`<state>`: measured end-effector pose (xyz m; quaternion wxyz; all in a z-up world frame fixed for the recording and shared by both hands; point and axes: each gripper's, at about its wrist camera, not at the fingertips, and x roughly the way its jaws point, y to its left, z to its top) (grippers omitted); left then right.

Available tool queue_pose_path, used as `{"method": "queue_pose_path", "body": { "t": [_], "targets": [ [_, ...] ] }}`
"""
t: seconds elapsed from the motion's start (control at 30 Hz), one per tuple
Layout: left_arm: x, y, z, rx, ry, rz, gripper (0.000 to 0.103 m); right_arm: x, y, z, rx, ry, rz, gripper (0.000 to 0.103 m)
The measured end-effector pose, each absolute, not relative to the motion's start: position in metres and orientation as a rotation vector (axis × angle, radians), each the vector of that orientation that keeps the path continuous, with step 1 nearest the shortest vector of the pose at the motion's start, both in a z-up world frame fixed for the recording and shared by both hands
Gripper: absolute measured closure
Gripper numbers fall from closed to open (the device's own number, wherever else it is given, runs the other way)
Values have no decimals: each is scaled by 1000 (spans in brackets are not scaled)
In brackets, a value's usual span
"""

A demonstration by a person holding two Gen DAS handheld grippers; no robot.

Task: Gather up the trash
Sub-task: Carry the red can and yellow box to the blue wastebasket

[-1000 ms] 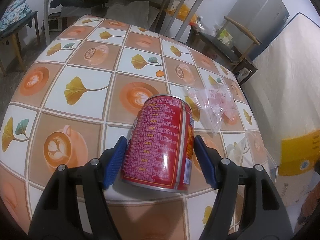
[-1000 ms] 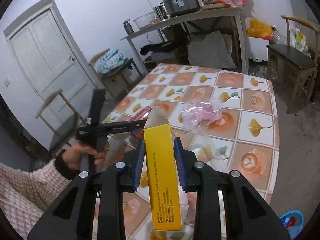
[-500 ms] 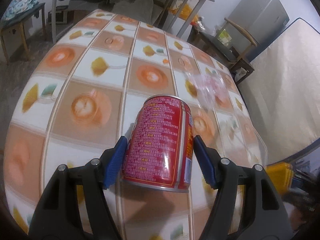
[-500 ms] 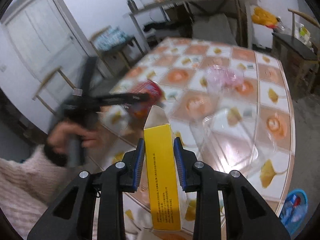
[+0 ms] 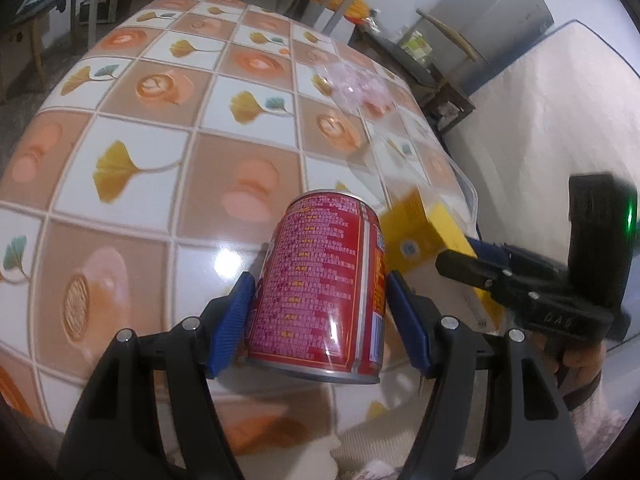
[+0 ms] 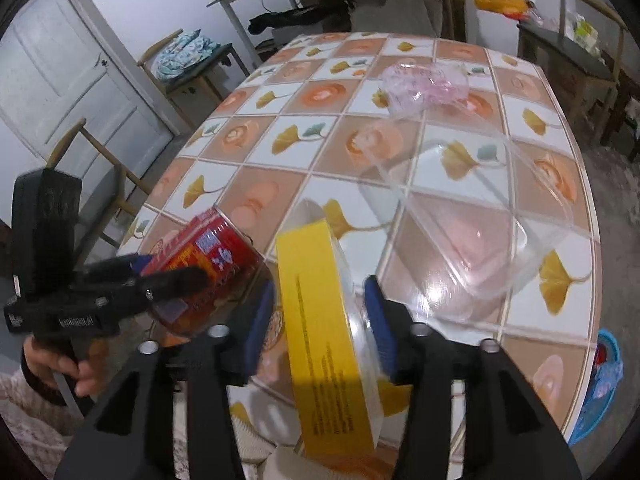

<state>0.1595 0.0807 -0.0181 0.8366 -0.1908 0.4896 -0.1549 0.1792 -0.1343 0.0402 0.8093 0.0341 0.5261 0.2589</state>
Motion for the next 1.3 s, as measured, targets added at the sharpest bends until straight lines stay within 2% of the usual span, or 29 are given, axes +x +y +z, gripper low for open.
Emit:
{"method": "queue_pose_path", "body": {
  "t": [0.17,0.2,0.23,0.77,1.07,1.3],
  "targets": [
    [148,69,-25,-388,1049,-337,40,164,-140,34,41,1118,522,50],
    [147,67,-25,-382,1047,-335,40,162,-140,33,34,1112,515,54],
    [146,65,-25,-374,1043,-332,40,159,-141,31,33,1101,511,69],
    [126,16,21,-304,955,-390,40,91,-221,67,231,848,434,72],
    [136,-104,48,-185,976,-647,40,22,-339,80,383,701,201,72],
    [157,-238,27,-112,1093,-840,40,-25,-450,55,480,696,-111,72]
  ]
}}
